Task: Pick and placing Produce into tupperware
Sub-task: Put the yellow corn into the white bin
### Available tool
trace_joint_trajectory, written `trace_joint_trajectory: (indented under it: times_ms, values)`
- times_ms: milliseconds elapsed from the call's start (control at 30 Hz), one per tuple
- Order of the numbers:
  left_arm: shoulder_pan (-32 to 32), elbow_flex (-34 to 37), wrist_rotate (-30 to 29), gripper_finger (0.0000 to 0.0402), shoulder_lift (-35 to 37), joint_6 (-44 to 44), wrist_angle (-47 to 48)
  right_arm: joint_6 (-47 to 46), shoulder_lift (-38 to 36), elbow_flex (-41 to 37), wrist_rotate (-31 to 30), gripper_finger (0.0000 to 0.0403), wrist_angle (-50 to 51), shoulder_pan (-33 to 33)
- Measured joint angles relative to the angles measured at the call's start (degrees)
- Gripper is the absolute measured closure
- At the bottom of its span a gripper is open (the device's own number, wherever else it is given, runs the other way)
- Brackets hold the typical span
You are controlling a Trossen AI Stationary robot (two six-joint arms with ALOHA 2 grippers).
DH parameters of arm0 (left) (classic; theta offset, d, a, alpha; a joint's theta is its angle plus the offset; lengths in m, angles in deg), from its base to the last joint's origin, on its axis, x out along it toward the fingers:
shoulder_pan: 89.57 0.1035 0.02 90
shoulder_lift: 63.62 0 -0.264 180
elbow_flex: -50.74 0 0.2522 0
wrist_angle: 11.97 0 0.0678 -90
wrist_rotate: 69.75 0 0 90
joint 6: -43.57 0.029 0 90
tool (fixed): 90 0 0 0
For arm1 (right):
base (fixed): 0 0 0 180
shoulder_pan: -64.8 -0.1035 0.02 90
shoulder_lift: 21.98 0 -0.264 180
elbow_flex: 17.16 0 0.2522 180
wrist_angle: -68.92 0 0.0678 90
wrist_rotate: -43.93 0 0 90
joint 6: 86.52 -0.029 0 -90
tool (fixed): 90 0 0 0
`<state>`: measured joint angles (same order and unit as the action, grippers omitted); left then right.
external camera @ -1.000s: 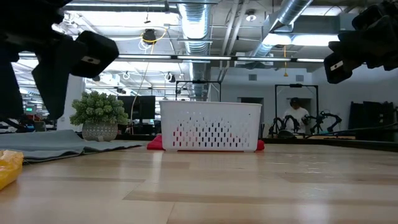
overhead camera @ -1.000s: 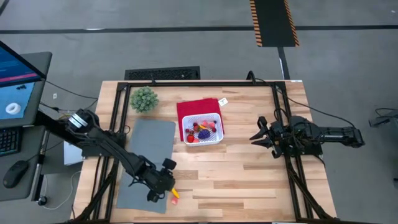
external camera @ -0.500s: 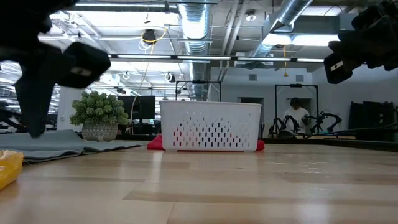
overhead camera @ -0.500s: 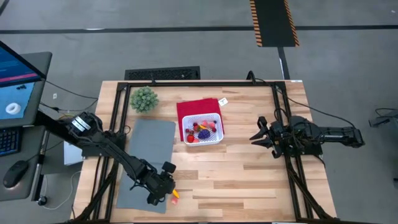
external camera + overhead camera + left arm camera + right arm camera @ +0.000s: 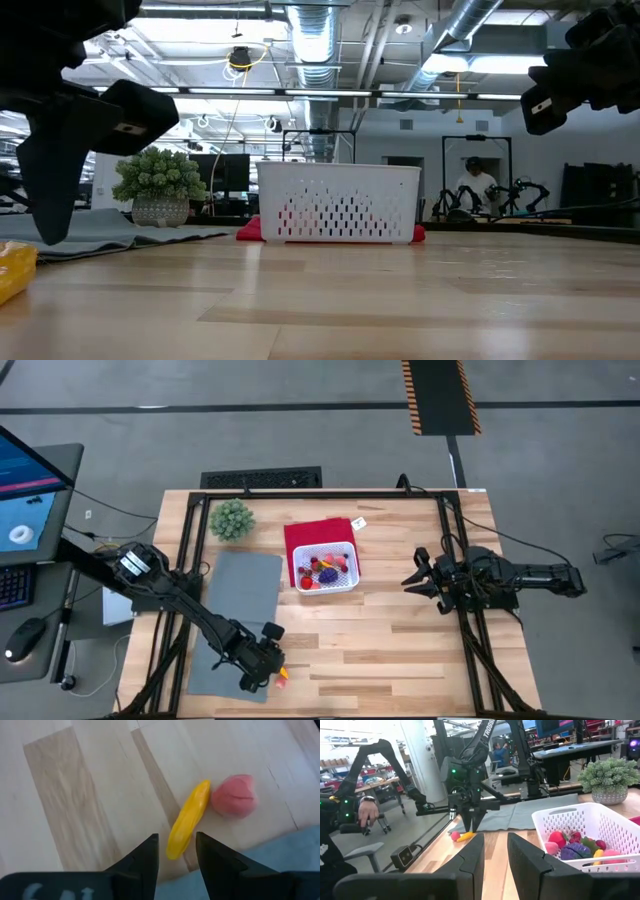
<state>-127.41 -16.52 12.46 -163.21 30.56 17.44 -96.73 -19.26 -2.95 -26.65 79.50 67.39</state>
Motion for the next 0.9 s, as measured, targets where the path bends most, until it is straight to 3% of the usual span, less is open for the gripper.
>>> trace_joint_trajectory:
  times_ms: [433,733,900]
  values:
    - [-0.1,0.2,-1.0,0.0286,-1.7,-1.4,-3.1,-0.3,0.0,0.0,0.0,0.0296,0.0,0.0]
    - [0.2,0.2,-1.1,0.0386,-1.4,-3.2,-2.1,-0.4,0.7,0.0,0.0,0.0296,0.0,0.0]
    - [0.2,0.2,-2.6,0.0387,-0.8,-3.0,-3.0,-0.5,0.7,0.0,0.0,0.0296,0.0,0.0]
